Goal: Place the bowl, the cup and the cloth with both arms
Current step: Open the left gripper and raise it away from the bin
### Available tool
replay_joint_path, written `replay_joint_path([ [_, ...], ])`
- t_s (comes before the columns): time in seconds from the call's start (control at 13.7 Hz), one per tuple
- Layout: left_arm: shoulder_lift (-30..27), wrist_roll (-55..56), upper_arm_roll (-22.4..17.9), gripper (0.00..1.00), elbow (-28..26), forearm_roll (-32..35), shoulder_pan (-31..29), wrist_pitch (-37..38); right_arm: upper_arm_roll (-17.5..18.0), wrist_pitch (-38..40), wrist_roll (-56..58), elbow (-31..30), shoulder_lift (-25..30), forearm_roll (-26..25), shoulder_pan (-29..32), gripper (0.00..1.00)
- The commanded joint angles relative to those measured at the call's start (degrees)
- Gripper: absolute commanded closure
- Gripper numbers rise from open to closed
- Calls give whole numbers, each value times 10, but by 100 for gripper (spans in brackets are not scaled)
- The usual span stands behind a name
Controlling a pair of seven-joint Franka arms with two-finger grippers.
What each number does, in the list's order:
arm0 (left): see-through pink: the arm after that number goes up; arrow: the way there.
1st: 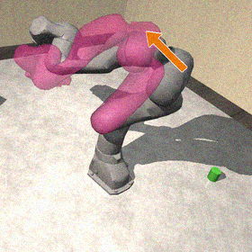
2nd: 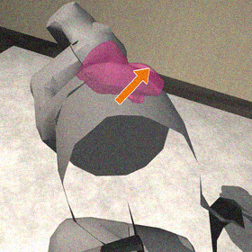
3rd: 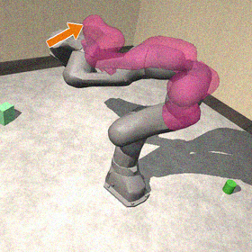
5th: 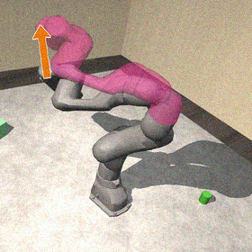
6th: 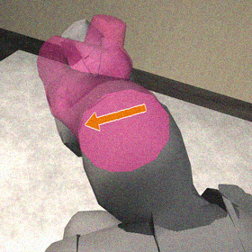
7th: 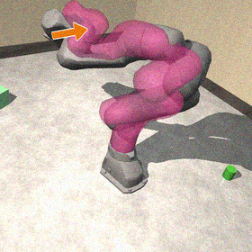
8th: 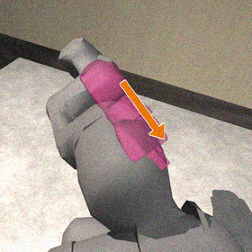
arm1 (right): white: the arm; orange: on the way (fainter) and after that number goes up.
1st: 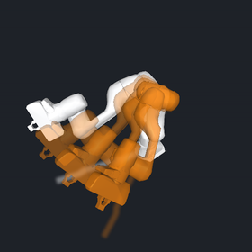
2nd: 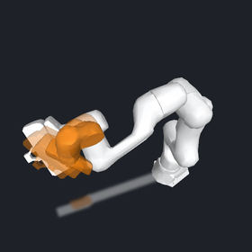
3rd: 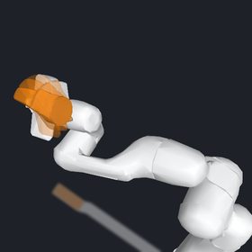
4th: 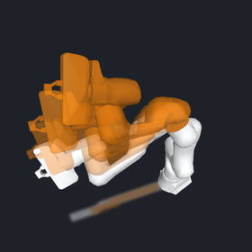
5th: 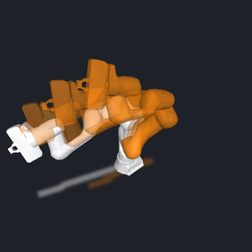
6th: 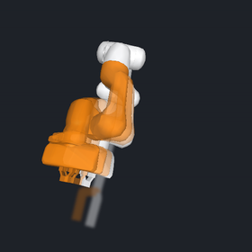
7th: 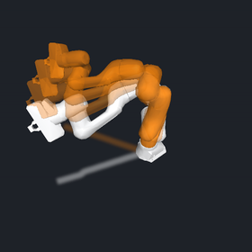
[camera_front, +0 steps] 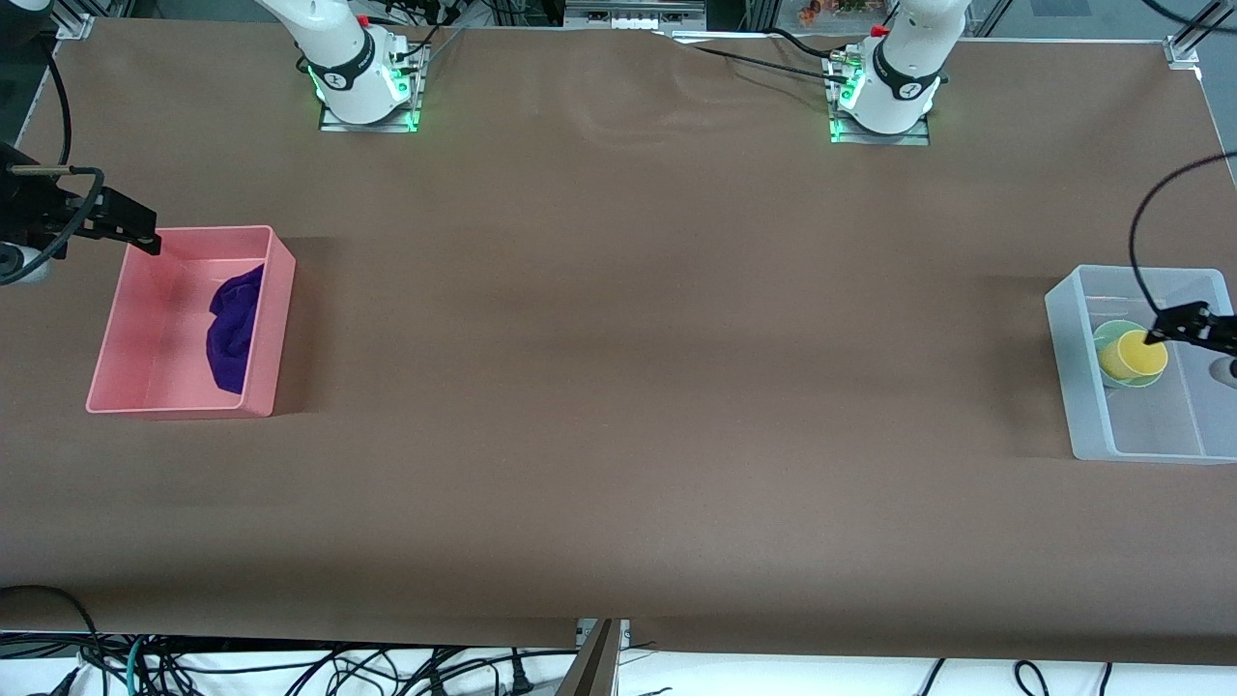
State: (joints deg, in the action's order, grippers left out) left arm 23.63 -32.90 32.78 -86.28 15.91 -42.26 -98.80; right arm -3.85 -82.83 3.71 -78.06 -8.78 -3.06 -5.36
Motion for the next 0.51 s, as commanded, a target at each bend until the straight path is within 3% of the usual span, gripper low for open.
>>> replay_joint_path([
  [0.0,-9,107,74,0,18,8,-1,68,2,-1,9,-3,3,-4,4,0],
  [0.22,-10,186,140,0,19,16,-1,90,2,-1,9,-2,3,-4,4,0],
  [0.36,-21,187,142,0,16,6,9,88,2,-1,9,-3,3,-4,4,0],
  [0.44,-32,187,122,0,14,4,43,89,2,-1,9,-2,3,-4,4,0],
])
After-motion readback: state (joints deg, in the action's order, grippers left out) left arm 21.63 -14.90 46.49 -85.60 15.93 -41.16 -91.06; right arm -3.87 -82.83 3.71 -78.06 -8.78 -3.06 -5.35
